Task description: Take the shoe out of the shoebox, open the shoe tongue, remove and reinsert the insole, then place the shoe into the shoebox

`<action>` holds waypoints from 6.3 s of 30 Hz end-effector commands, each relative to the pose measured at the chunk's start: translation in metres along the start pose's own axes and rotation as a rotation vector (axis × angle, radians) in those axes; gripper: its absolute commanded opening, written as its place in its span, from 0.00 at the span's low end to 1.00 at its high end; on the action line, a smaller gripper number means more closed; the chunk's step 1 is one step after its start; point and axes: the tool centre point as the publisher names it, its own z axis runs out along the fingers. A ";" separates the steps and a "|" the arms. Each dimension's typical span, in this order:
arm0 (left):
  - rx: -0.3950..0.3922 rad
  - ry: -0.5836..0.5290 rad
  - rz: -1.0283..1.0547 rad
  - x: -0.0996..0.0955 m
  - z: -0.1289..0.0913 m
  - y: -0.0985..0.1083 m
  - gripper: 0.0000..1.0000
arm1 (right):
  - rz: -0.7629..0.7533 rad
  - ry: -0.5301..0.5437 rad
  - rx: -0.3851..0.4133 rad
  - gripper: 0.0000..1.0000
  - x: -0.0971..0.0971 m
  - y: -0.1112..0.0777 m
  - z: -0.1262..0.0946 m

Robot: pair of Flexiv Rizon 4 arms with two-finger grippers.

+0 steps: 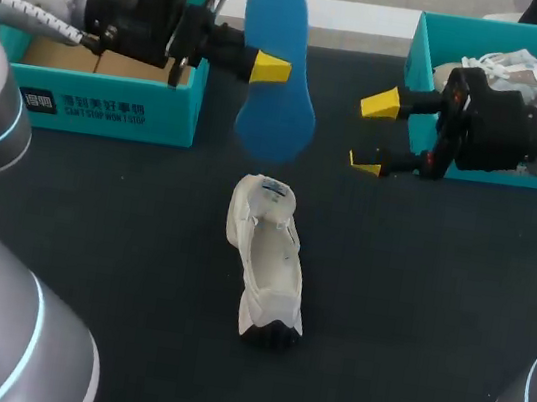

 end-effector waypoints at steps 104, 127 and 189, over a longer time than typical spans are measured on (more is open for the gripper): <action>-0.062 -0.384 1.562 0.019 0.053 0.098 1.00 | 0.063 0.020 -0.019 0.00 -0.031 0.014 0.026; -0.386 0.365 1.631 -0.029 -0.029 0.081 1.00 | 0.092 0.063 -0.018 0.00 -0.052 0.003 0.030; -1.200 0.957 1.214 -0.028 0.033 0.053 1.00 | 0.118 0.009 -0.022 0.00 -0.065 0.011 0.045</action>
